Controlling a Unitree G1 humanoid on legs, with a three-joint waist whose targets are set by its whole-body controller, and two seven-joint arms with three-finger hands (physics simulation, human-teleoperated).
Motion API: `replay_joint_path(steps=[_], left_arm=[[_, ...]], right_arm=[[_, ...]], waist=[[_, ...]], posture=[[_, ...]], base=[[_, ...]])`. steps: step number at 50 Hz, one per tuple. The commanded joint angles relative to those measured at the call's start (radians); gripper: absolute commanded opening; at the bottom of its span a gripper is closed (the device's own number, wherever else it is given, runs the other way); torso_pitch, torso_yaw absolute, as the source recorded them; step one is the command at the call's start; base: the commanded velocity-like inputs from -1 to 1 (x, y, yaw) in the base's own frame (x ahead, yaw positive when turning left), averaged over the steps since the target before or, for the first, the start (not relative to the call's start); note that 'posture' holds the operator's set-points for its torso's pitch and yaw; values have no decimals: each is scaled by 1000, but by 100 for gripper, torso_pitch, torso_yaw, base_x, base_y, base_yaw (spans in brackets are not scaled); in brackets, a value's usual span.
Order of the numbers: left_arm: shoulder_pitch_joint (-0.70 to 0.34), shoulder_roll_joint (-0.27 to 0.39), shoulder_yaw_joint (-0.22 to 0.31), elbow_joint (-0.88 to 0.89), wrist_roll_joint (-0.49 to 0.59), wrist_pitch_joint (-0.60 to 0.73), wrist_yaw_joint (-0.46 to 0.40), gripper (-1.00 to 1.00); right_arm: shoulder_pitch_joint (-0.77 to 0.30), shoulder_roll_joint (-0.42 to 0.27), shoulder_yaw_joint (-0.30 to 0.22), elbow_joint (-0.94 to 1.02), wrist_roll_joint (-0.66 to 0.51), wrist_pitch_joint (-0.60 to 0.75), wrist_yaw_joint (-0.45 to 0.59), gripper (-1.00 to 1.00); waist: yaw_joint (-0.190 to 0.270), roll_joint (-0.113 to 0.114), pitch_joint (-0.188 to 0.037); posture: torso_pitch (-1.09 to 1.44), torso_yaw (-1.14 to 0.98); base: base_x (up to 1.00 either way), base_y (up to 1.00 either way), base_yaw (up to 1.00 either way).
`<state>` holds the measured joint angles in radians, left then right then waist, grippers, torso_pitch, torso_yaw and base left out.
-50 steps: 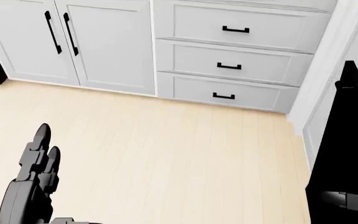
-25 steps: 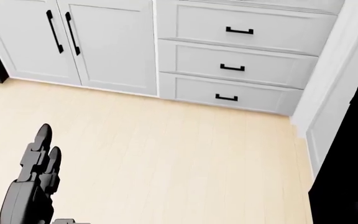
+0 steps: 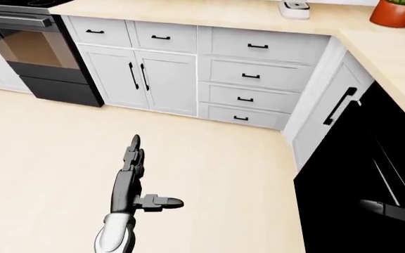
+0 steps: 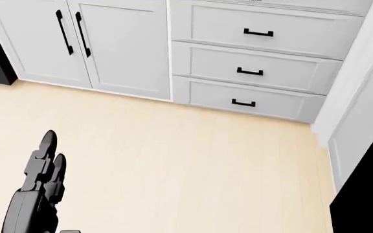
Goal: Close the dishwasher door
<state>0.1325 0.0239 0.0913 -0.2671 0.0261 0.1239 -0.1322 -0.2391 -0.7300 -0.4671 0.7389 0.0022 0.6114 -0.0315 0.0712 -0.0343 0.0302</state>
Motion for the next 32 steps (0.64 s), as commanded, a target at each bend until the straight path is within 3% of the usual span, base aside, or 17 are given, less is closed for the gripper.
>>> replay_joint_path(steps=[1, 13, 17, 32], left_arm=[[-13, 2, -1, -41, -1, -31, 2, 100], [-2, -1, -9, -50, 4, -35, 2, 100], [0, -1, -10, -49, 6, -38, 2, 100], [-3, -1, -10, -45, 6, -40, 3, 100]], right_arm=[[37, -63, -76, -63, -91, 28, -54, 100], [157, -51, -263, -284, -229, 137, 78, 100], [170, -42, -297, -312, -261, 145, 105, 100], [155, -42, -307, -297, -288, 135, 113, 100]], waist=[[-15, -20, -16], [-25, -22, -6], [-26, -19, -5], [-31, -13, -5]], posture=[[0, 0], [0, 0], [0, 0], [0, 0]], base=[[0, 0, 0], [0, 0, 0], [0, 0, 0], [0, 0, 0]])
